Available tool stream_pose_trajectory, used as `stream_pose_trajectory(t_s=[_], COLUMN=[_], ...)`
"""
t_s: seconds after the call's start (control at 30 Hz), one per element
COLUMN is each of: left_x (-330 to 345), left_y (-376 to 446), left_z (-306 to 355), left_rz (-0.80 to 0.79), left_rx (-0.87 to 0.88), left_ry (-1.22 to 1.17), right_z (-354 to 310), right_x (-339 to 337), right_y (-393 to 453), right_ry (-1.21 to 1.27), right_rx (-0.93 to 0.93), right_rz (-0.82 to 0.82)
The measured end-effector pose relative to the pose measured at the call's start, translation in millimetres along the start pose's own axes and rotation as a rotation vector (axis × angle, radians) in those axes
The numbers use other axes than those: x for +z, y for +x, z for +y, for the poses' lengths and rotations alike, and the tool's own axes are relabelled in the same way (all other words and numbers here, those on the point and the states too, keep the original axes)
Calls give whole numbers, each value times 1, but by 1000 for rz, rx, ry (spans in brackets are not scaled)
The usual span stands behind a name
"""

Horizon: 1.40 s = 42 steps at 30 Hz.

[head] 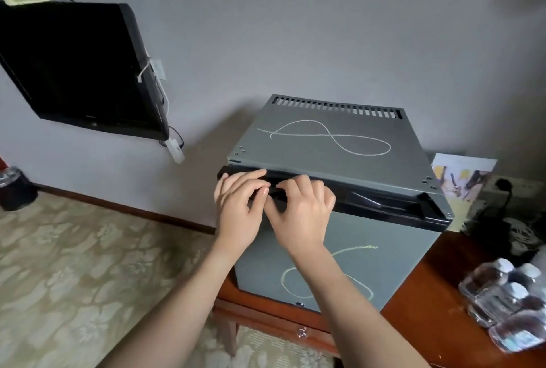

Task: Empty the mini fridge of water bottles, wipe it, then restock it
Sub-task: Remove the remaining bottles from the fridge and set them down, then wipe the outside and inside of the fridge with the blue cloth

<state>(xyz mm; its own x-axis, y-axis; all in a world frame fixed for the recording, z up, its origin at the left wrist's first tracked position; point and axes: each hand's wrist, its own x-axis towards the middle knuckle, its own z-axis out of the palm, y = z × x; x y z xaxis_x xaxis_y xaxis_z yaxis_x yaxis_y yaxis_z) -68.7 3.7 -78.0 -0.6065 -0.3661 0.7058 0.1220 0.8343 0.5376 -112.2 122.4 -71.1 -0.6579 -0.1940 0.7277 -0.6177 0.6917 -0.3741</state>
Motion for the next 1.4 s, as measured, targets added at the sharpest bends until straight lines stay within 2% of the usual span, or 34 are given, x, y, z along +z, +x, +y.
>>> stream_pose_trajectory(t_s=[0.07,0.17,0.33,0.6,0.8,1.0,1.2,1.4], left_x=[-23,-86,-216,-383,-478,-547,-617,-733], left_y=[4,16,33,-4,-51,-74,-74,-38], left_z=[-7,-33,-77,-106,-105,-129,-210,-305], left_rz=[11,91,187,463,643,685,667,705], left_rx=[71,110,-30,-292,-538,-671,-749,-704], left_ry=[-37,113,343,638,819,933,956,931], right_z=[-20,-77,-203,-387,-490,-574,-672,-826], right_x=[0,12,46,80,83,101,165,221], right_y=[4,15,31,16,-18,-42,-55,-41], right_ry=[44,215,488,949,1088,1168,1162,1167], right_rx=[-4,-86,-234,-449,-701,-741,-738,-782], right_rz=[-50,-153,-280,-651,-797,-854,-921,-928])
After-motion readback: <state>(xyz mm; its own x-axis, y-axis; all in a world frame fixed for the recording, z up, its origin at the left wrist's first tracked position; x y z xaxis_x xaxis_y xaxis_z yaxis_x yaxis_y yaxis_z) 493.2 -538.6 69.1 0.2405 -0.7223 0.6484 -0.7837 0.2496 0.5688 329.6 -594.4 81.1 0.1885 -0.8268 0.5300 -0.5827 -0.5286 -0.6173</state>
